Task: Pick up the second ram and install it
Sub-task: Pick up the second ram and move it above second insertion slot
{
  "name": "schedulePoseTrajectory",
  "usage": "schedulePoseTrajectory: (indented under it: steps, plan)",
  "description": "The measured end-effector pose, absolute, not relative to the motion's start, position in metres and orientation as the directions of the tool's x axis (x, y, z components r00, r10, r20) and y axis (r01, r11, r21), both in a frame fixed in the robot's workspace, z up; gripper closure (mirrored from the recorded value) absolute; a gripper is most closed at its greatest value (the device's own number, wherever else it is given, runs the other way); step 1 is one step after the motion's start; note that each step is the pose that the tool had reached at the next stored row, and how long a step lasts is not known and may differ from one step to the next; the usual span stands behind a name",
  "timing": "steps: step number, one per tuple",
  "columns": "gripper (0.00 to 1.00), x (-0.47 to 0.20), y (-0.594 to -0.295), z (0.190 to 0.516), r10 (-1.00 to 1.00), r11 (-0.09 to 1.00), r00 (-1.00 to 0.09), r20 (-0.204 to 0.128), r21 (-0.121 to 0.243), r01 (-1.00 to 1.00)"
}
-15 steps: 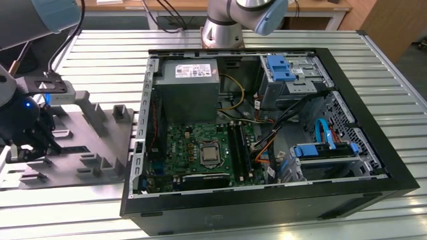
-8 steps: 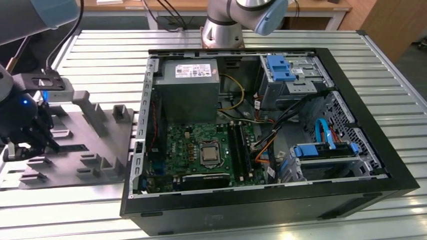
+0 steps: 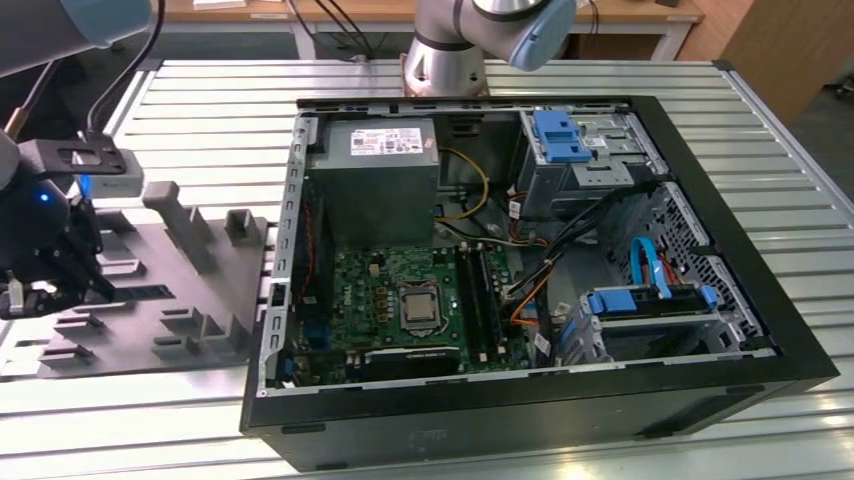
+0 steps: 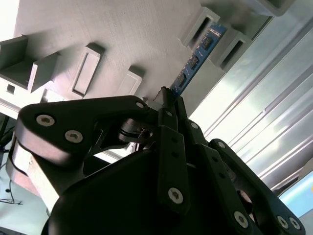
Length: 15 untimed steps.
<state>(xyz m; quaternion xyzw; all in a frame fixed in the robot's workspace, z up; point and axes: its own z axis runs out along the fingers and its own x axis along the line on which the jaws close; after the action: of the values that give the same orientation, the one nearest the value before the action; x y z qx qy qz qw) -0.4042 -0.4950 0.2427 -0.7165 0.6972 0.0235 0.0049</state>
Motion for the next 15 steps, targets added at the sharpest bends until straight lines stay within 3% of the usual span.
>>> schedulePoseTrajectory:
  steps: [15]
  plan:
    - [0.86,-0.404,-0.495,0.254,-0.999,-0.028,0.027,-0.041,0.026,-0.999]
